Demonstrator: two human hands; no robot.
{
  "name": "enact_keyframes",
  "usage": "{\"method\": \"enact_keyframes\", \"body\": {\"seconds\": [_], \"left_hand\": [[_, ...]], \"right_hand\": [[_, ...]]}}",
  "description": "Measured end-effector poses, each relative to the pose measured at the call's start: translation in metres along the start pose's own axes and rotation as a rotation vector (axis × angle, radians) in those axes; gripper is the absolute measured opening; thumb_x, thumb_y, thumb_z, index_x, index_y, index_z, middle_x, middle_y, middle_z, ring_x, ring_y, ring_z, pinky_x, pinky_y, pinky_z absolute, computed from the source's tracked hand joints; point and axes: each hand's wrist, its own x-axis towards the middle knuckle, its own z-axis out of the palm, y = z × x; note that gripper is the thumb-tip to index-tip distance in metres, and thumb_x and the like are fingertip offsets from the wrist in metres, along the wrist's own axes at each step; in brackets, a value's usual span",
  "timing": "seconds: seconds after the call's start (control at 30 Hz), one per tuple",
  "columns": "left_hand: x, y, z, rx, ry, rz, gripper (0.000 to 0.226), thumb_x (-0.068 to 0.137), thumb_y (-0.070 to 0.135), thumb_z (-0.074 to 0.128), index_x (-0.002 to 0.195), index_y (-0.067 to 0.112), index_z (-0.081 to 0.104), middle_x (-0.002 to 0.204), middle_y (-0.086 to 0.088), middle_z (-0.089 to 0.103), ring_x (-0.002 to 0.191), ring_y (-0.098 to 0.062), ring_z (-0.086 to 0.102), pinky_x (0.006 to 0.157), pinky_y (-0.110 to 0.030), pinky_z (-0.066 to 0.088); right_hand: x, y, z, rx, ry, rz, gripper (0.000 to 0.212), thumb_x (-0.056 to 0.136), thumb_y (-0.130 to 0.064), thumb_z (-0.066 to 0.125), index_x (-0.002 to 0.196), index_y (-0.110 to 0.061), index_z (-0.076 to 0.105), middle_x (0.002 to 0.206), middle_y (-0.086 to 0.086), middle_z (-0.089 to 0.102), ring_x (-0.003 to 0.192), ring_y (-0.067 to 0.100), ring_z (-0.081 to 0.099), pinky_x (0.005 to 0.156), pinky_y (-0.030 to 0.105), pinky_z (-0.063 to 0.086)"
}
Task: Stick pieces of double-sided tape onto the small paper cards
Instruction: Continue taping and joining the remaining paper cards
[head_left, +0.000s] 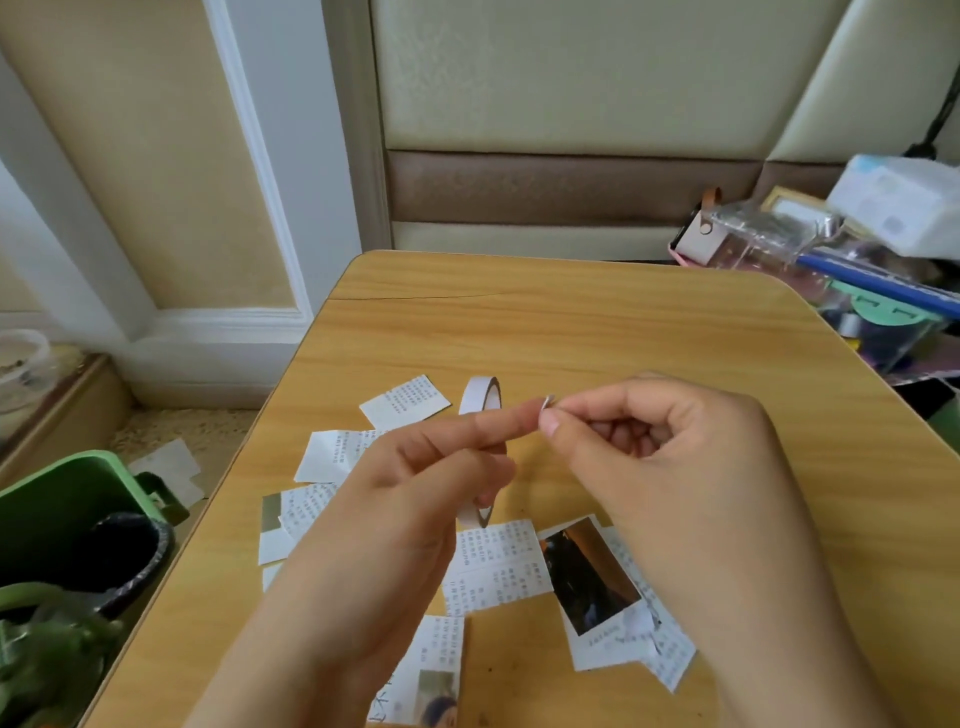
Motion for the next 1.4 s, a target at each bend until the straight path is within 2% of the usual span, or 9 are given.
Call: {"method": "enact_keyframes", "body": {"seconds": [0.1, 0.3, 0.47, 0.6, 0.8, 0.93, 1.13, 1.23, 1.4], "left_hand": [[0.0, 0.0, -0.001, 0.034, 0.045, -0.023, 0.034, 0.063, 0.018, 0.06, 0.089, 0.029, 0.078, 0.061, 0.011, 0.054, 0.065, -0.003, 0.048, 0.084, -0.028, 0.031], [0.002, -0.001, -0.007, 0.062, 0.066, -0.03, 0.034, 0.066, 0.022, 0.058, 0.093, 0.028, 0.077, 0.059, 0.011, 0.046, 0.065, -0.006, 0.041, 0.086, -0.028, 0.032], [0.003, -0.002, -0.008, 0.02, 0.053, -0.03, 0.033, 0.065, 0.019, 0.058, 0.09, 0.026, 0.078, 0.061, 0.007, 0.044, 0.063, -0.007, 0.04, 0.077, -0.028, 0.03], [0.003, -0.001, -0.012, -0.051, 0.012, -0.034, 0.031, 0.066, 0.015, 0.057, 0.089, 0.02, 0.079, 0.074, -0.006, 0.044, 0.062, -0.008, 0.039, 0.072, -0.028, 0.029], [0.003, 0.0, -0.013, -0.063, -0.026, -0.023, 0.031, 0.068, 0.015, 0.056, 0.087, 0.023, 0.079, 0.091, -0.006, 0.049, 0.061, -0.005, 0.04, 0.075, -0.029, 0.03], [0.001, -0.002, -0.013, 0.037, 0.022, -0.01, 0.032, 0.068, 0.019, 0.057, 0.09, 0.029, 0.078, 0.064, 0.004, 0.045, 0.064, -0.007, 0.039, 0.077, -0.028, 0.03], [0.0, 0.0, -0.009, 0.075, 0.005, -0.035, 0.036, 0.069, 0.019, 0.057, 0.096, 0.032, 0.076, 0.07, 0.014, 0.069, 0.076, 0.009, 0.06, 0.084, -0.023, 0.032], [0.0, 0.0, -0.008, 0.068, 0.034, -0.036, 0.035, 0.068, 0.018, 0.057, 0.093, 0.033, 0.077, 0.055, 0.017, 0.057, 0.061, 0.007, 0.053, 0.079, -0.025, 0.03], [0.001, -0.002, -0.01, 0.021, 0.03, -0.022, 0.034, 0.065, 0.016, 0.058, 0.088, 0.029, 0.078, 0.059, 0.011, 0.05, 0.06, -0.001, 0.045, 0.075, -0.026, 0.03]], "right_hand": [[0.001, 0.003, 0.005, -0.019, 0.013, 0.001, 0.004, 0.068, -0.028, 0.073, 0.064, -0.029, 0.074, 0.063, -0.009, 0.063, 0.057, 0.005, 0.053, 0.052, 0.014, 0.044], [0.001, 0.006, 0.013, -0.058, 0.015, -0.032, 0.005, 0.068, -0.028, 0.072, 0.064, -0.029, 0.073, 0.064, -0.008, 0.062, 0.058, 0.008, 0.053, 0.052, 0.015, 0.044], [0.0, 0.006, 0.014, -0.042, 0.022, -0.027, 0.006, 0.068, -0.029, 0.07, 0.063, -0.028, 0.073, 0.064, -0.006, 0.063, 0.058, 0.008, 0.053, 0.052, 0.015, 0.044], [0.0, 0.005, 0.015, -0.037, 0.028, -0.042, 0.006, 0.067, -0.03, 0.069, 0.063, -0.028, 0.072, 0.065, -0.005, 0.063, 0.059, 0.009, 0.053, 0.054, 0.015, 0.044], [-0.001, 0.005, 0.015, -0.034, 0.014, -0.059, 0.004, 0.069, -0.029, 0.072, 0.065, -0.031, 0.073, 0.066, -0.003, 0.063, 0.059, 0.01, 0.053, 0.054, 0.017, 0.045], [0.0, 0.007, 0.015, -0.05, 0.017, -0.062, 0.002, 0.067, -0.032, 0.072, 0.067, -0.034, 0.073, 0.066, -0.005, 0.062, 0.058, 0.01, 0.053, 0.052, 0.016, 0.044], [0.0, 0.01, 0.015, -0.088, 0.022, -0.073, 0.013, 0.07, -0.023, 0.078, 0.064, -0.032, 0.072, 0.064, -0.006, 0.062, 0.056, 0.009, 0.052, 0.051, 0.013, 0.041], [0.0, 0.012, 0.016, -0.092, 0.026, -0.08, 0.015, 0.071, -0.02, 0.079, 0.066, -0.032, 0.072, 0.064, -0.005, 0.061, 0.056, 0.01, 0.051, 0.051, 0.014, 0.041], [-0.001, 0.011, 0.016, -0.066, 0.023, -0.079, 0.005, 0.07, -0.03, 0.076, 0.069, -0.034, 0.073, 0.063, -0.006, 0.061, 0.055, 0.008, 0.051, 0.05, 0.013, 0.041]]}}
